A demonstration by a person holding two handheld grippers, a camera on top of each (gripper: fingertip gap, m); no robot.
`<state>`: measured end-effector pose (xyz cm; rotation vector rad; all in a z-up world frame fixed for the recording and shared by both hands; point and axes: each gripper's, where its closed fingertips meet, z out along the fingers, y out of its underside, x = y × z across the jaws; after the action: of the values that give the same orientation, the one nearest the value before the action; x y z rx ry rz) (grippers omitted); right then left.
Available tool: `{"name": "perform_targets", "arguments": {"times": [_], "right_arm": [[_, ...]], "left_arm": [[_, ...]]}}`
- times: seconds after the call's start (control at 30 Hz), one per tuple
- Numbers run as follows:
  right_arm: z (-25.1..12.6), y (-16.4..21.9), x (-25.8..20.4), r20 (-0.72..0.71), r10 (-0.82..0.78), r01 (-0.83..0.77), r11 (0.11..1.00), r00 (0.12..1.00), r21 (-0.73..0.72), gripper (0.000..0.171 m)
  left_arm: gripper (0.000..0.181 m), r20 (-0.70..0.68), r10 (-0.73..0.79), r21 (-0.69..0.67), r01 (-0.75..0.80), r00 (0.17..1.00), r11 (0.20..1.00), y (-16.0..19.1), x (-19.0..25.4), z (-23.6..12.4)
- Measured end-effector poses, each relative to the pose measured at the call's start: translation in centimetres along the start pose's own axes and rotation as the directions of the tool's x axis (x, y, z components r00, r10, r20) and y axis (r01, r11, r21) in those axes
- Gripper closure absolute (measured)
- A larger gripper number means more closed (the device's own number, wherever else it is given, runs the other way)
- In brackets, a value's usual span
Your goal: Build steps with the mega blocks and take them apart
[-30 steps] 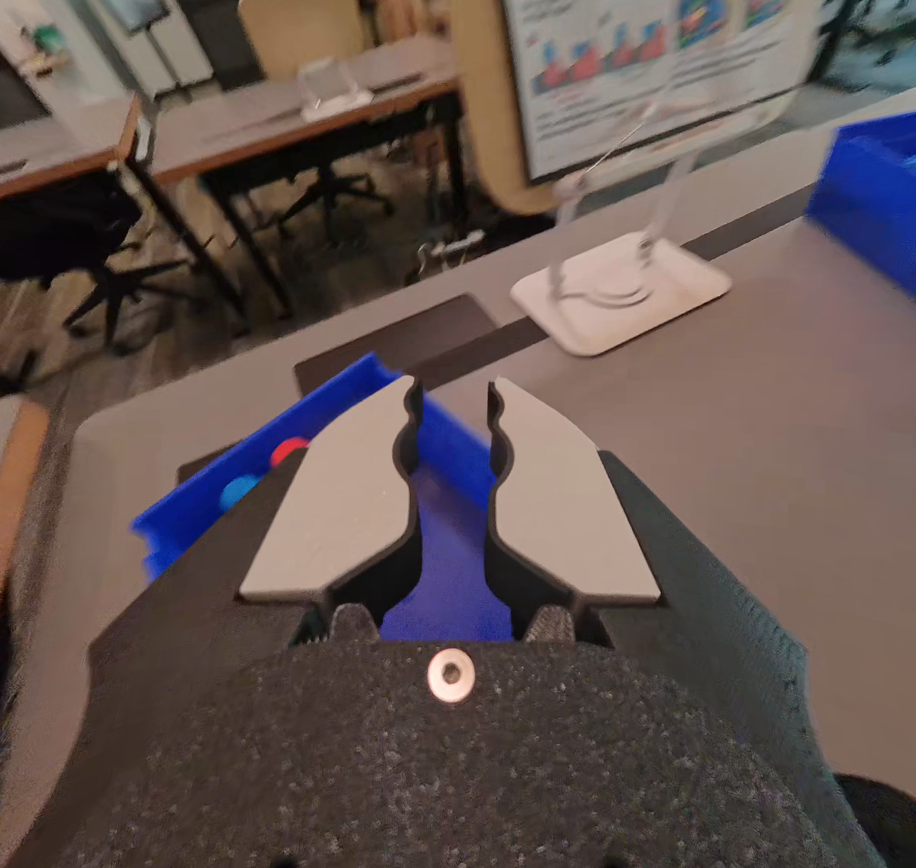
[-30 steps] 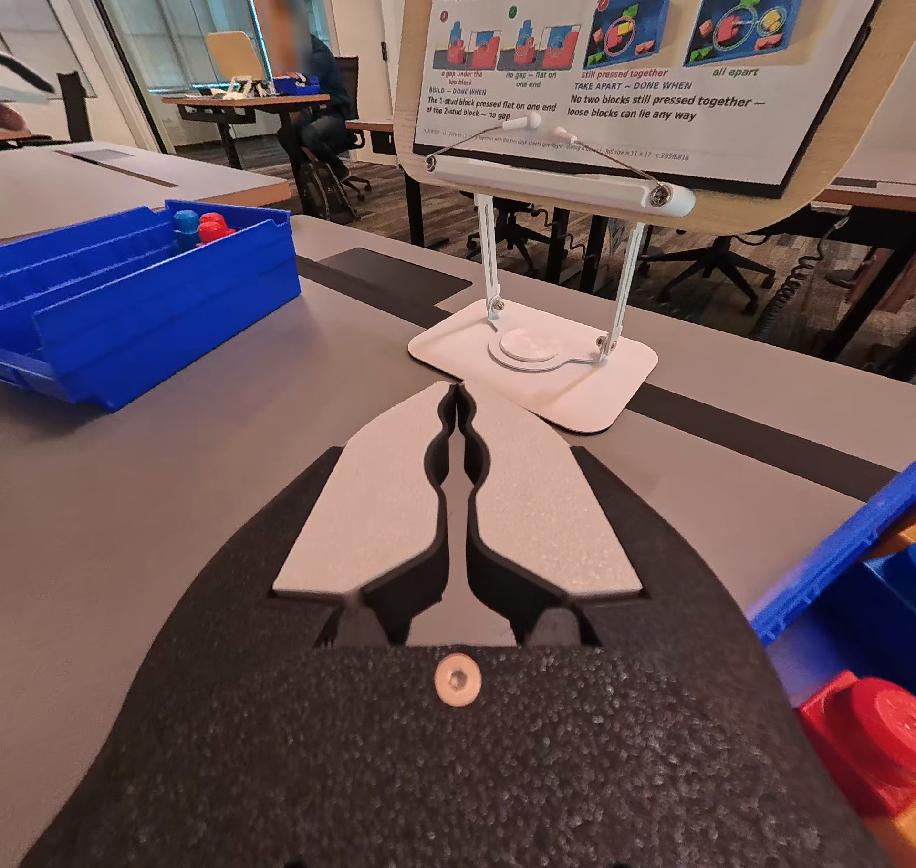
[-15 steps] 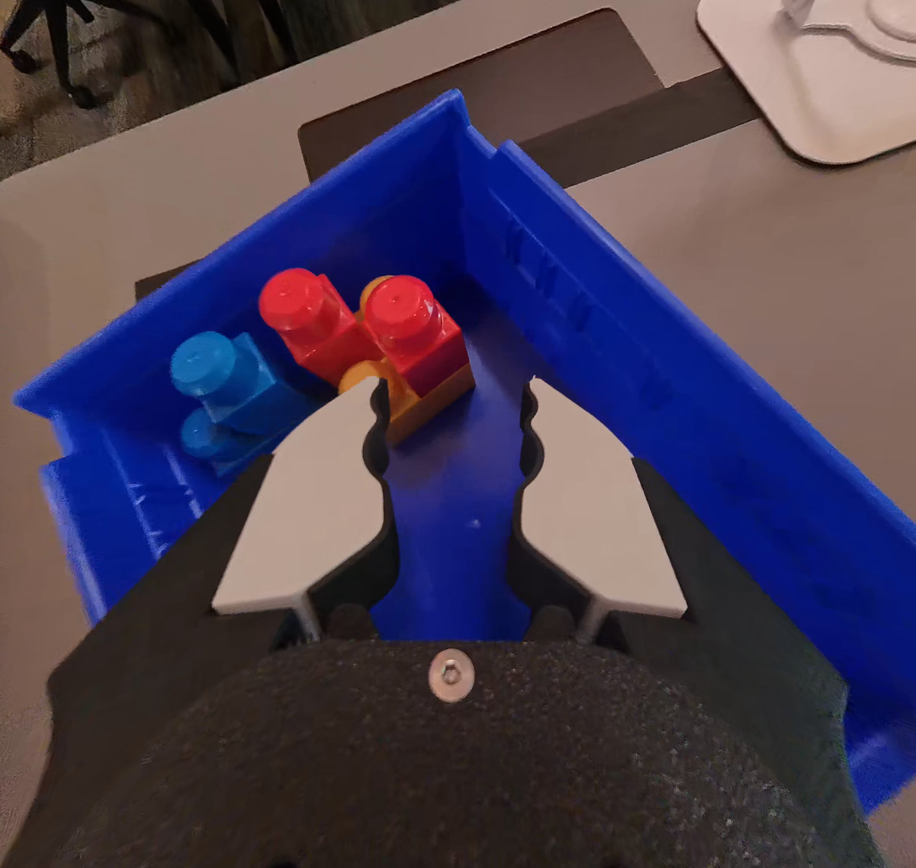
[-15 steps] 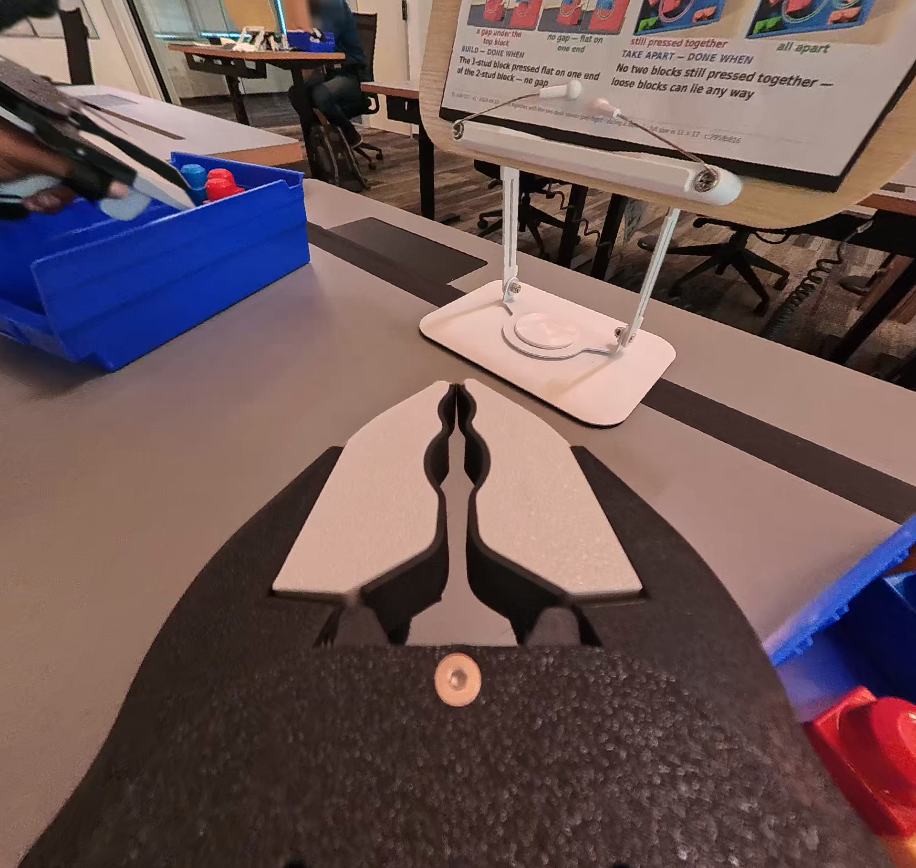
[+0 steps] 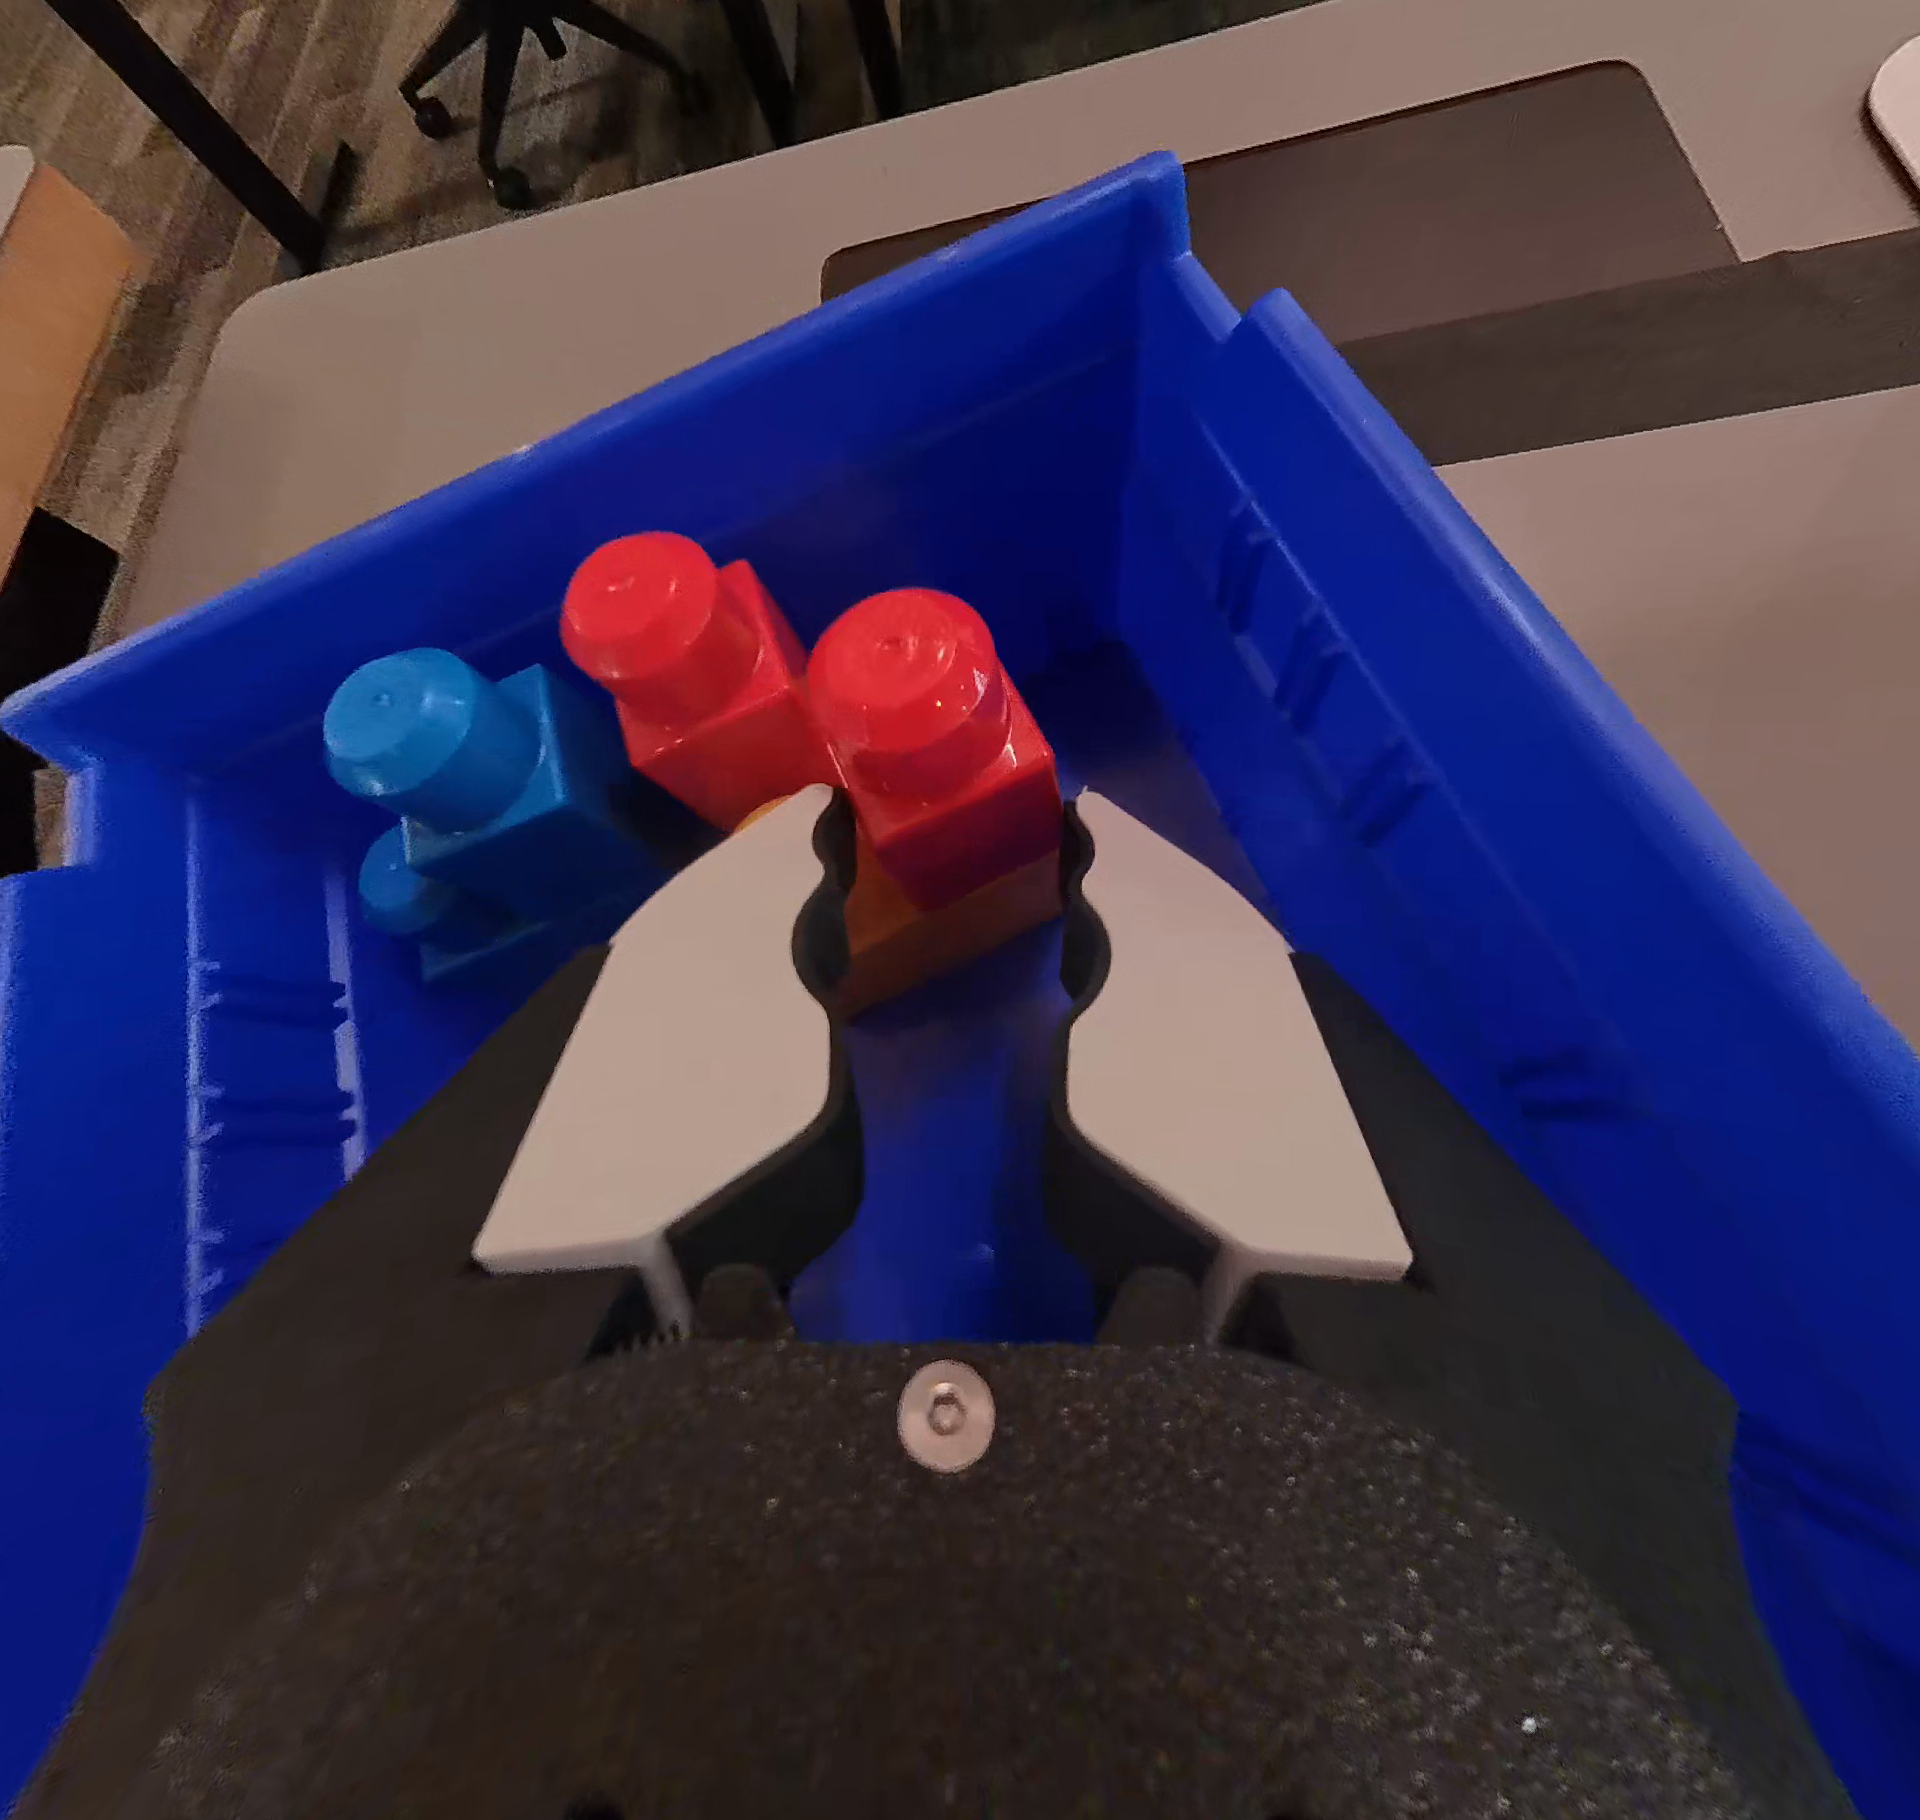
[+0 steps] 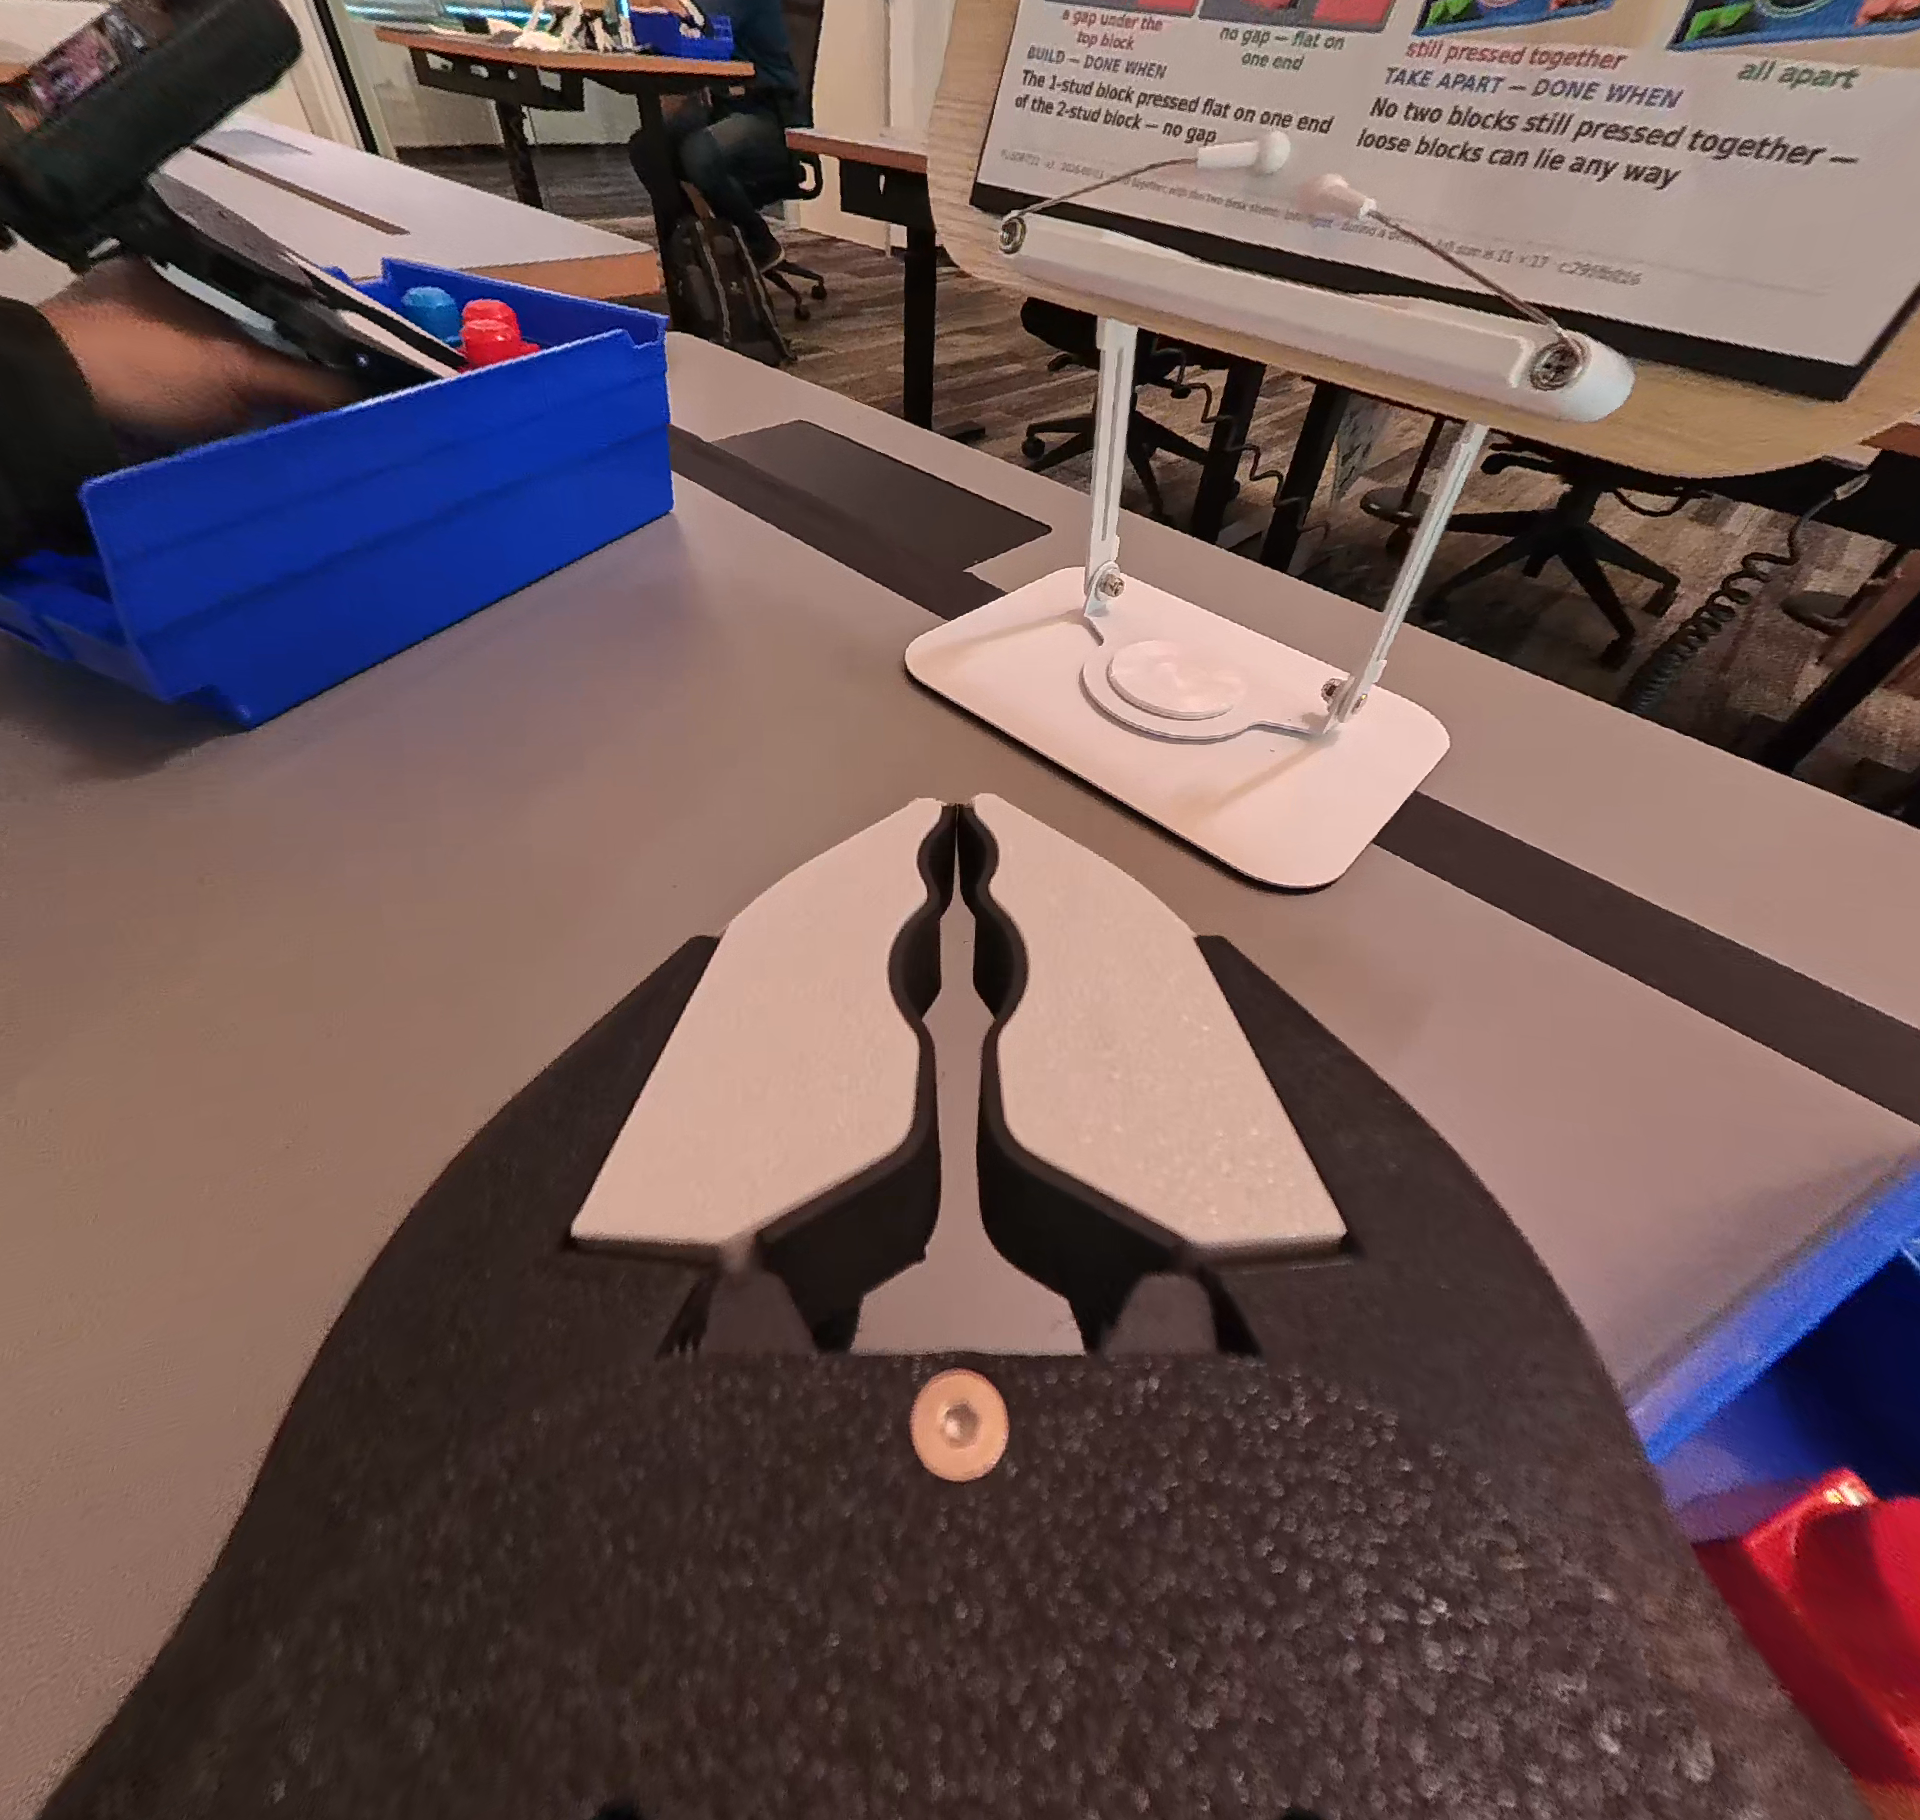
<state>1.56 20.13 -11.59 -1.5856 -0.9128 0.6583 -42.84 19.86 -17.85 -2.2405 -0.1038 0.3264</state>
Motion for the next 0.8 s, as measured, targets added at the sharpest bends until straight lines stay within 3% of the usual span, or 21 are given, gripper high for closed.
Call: {"name": "perform_targets", "arguments": {"times": [0.2,0.4,0.5,0.6,0.7,0.8], "right_arm": [[-0.1,-0.2,0.0,0.000,0.001,-0.001,1.000,1.000,0.006,0.171],[-0.1,-0.4,-0.3,0.016,0.017,-0.017,1.000,1.000,0.019,0.171],[-0.1,-0.7,-1.1,0.051,0.019,-0.021,0.999,0.999,0.042,0.171],[-0.4,-1.4,-2.4,0.118,-0.006,-0.005,0.996,0.993,0.090,0.169],[-1.0,-2.5,-4.0,0.187,-0.064,0.035,0.987,0.980,0.154,0.166],[-1.4,-2.9,-5.5,0.244,-0.122,0.078,0.980,0.962,0.183,0.157]], "left_arm": [[0.144,-0.048,-0.023,0.069,0.026,0.999,0.997,-1.2,-0.1,-3.5],[0.144,-0.154,0.035,0.288,0.011,0.988,0.958,-6.5,2.1,-10.8],[0.144,-0.289,0.187,0.428,-0.048,0.939,0.902,-9.5,7.3,-15.6],[0.144,-0.402,0.367,0.515,-0.124,0.839,0.848,-10.0,14.5,-19.8],[0.144,-0.491,0.499,0.575,-0.166,0.714,0.802,-8.6,21.4,-22.5],[0.144,-0.544,0.546,0.586,-0.178,0.637,0.791,-6.3,26.4,-23.0]]}}
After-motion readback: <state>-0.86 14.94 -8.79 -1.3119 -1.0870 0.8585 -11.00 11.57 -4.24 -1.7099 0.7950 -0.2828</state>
